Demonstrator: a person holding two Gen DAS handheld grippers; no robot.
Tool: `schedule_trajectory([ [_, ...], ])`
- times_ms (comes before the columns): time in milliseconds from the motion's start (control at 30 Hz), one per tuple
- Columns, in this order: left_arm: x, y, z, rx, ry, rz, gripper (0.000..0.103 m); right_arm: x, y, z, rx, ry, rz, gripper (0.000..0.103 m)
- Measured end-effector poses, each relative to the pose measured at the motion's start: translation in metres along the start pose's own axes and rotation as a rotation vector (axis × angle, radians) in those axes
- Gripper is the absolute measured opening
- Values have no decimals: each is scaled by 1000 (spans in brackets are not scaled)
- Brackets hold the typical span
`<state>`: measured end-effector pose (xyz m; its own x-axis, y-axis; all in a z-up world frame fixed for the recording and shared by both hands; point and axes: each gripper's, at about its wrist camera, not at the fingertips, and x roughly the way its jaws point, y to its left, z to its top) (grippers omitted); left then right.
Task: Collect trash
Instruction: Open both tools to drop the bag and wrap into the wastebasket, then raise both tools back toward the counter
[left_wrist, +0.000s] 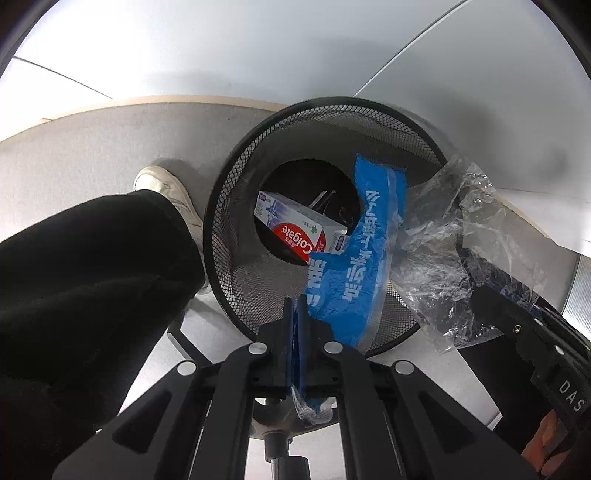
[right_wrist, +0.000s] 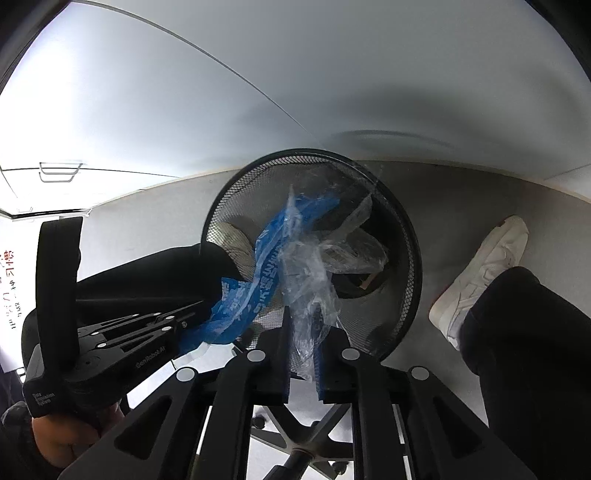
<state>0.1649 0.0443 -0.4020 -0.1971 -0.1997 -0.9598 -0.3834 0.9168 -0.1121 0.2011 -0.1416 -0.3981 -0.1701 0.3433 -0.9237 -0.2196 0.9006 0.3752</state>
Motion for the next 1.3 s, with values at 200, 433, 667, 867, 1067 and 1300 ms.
schedule_trajectory([
  [200, 3, 1, 1, -1, 3, 12, 6, 1, -2, -2, 9, -3, -32, 29],
  [433, -6, -3, 1, 26, -28, 44, 59, -11, -1, -5, 8, -49, -77, 53],
  [667, -20, 2, -2, 33, -62, 75, 92, -36, -2, -9, 45, -135, -79, 94],
  [867, -41, 3, -10, 68, -111, 80, 98, -61, 2, -19, 62, -207, -46, 99],
  [1067, -71, -3, -24, 115, -188, 87, 98, -93, 15, -40, 25, -287, -57, 99],
  [1300, -133, -11, -57, 158, -360, 71, 98, -148, 37, -74, -53, -424, -76, 99],
])
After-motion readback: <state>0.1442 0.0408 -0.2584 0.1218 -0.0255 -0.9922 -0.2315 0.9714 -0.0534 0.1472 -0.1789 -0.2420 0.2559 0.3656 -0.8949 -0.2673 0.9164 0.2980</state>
